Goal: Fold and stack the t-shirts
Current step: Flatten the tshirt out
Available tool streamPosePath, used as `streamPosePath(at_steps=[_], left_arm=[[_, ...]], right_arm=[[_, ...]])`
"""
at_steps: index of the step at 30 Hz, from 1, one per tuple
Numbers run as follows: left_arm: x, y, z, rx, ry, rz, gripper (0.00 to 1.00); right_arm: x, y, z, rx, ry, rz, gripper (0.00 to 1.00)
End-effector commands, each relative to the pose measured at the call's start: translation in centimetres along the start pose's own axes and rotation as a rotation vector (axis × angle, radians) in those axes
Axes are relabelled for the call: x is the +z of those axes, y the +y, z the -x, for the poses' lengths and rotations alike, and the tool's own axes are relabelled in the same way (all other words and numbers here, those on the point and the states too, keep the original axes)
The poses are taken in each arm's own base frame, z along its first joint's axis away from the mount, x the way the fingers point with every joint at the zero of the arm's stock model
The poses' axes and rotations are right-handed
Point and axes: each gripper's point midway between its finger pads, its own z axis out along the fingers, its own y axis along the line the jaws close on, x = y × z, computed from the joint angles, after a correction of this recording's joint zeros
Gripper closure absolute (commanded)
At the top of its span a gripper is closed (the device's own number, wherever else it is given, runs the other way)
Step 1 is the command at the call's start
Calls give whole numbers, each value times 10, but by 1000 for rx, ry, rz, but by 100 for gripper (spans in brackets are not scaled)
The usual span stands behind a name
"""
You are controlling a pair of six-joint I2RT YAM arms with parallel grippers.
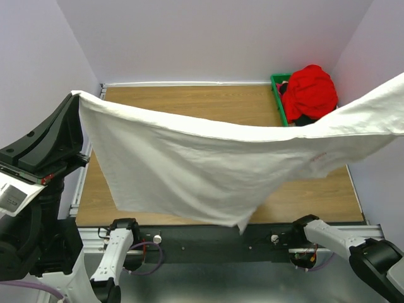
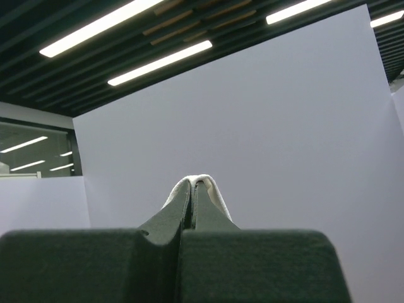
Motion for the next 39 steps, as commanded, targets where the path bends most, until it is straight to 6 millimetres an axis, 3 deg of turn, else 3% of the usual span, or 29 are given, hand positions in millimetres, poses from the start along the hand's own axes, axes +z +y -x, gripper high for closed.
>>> streamPosePath(at_steps=[1, 3, 4, 6, 7, 8, 9, 10, 11, 12, 13, 14, 15, 16, 18, 19, 20, 21, 24, 27, 28, 29, 31, 32, 33, 34, 36, 37, 39], left_arm=[[5, 20, -39, -47, 76, 71, 100], [9, 35, -65, -60, 113, 116, 100], [9, 44, -92, -74, 149, 139, 100], [10, 58, -129, -89, 202, 177, 100], [9, 73, -173, -110, 264, 215, 100], [8, 80, -196, -121, 296, 234, 100], [7, 93, -238, -141, 362, 269, 100], [7, 100, -259, -145, 377, 281, 100], [-3, 106, -296, -162, 440, 301, 100], [-10, 119, -344, -183, 523, 339, 100], [-17, 125, -371, -191, 569, 354, 100], [-22, 129, -396, -196, 604, 364, 100], [-28, 135, -420, -205, 645, 382, 100], [-40, 148, -465, -228, 725, 423, 99], [-51, 158, -509, -258, 801, 448, 91], [-58, 166, -548, -290, 873, 463, 65], [-60, 169, -564, -300, 900, 463, 49], [-72, 168, -597, -328, 962, 454, 33], [-64, 170, -607, -345, 975, 443, 22], [-70, 161, -600, -343, 982, 457, 20], [-68, 160, -588, -335, 967, 463, 20], [-84, 152, -592, -351, 999, 470, 20], [-97, 146, -586, -373, 1016, 501, 20], [-119, 139, -592, -388, 1059, 520, 20], [-128, 136, -594, -392, 1076, 532, 20], [-145, 132, -596, -396, 1108, 554, 20], [-158, 129, -599, -398, 1135, 568, 20], [-163, 127, -600, -396, 1146, 571, 20], [-177, 122, -604, -406, 1178, 579, 20]], right_arm=[[25, -1, -58, -48, 108, 10, 100], [34, -6, -89, -63, 159, -11, 100], [42, -14, -124, -76, 216, -41, 100], [49, -23, -168, -96, 285, -72, 99], [55, -33, -210, -115, 344, -110, 99], [57, -39, -236, -131, 382, -130, 100], [57, -46, -271, -149, 429, -149, 100], [56, -55, -300, -167, 466, -184, 99], [53, -64, -355, -196, 545, -198, 100], [49, -71, -386, -214, 578, -214, 100], [46, -77, -411, -229, 610, -226, 100], [33, -90, -475, -256, 701, -249, 99], [26, -98, -501, -267, 737, -261, 100], [21, -109, -529, -268, 764, -285, 100], [9, -127, -578, -275, 822, -312, 99], [-7, -141, -628, -281, 883, -312, 93], [-14, -147, -648, -274, 907, -311, 78], [-39, -159, -690, -282, 976, -312, 34], [-53, -159, -714, -269, 1023, -281, 0], [-76, -153, -721, -237, 1084, -257, 0], [-81, -148, -720, -218, 1099, -235, 0], [-80, -141, -709, -188, 1098, -227, 0], [-115, -136, -714, -144, 1181, -218, 0], [-125, -127, -714, -84, 1205, -204, 0], [-123, -119, -700, -49, 1198, -194, 0], [-148, -109, -698, 12, 1253, -192, 0], [-178, -95, -701, 94, 1324, -157, 0], [-206, -86, -707, 128, 1385, -148, 0], [-233, -65, -710, 191, 1452, -97, 0]])
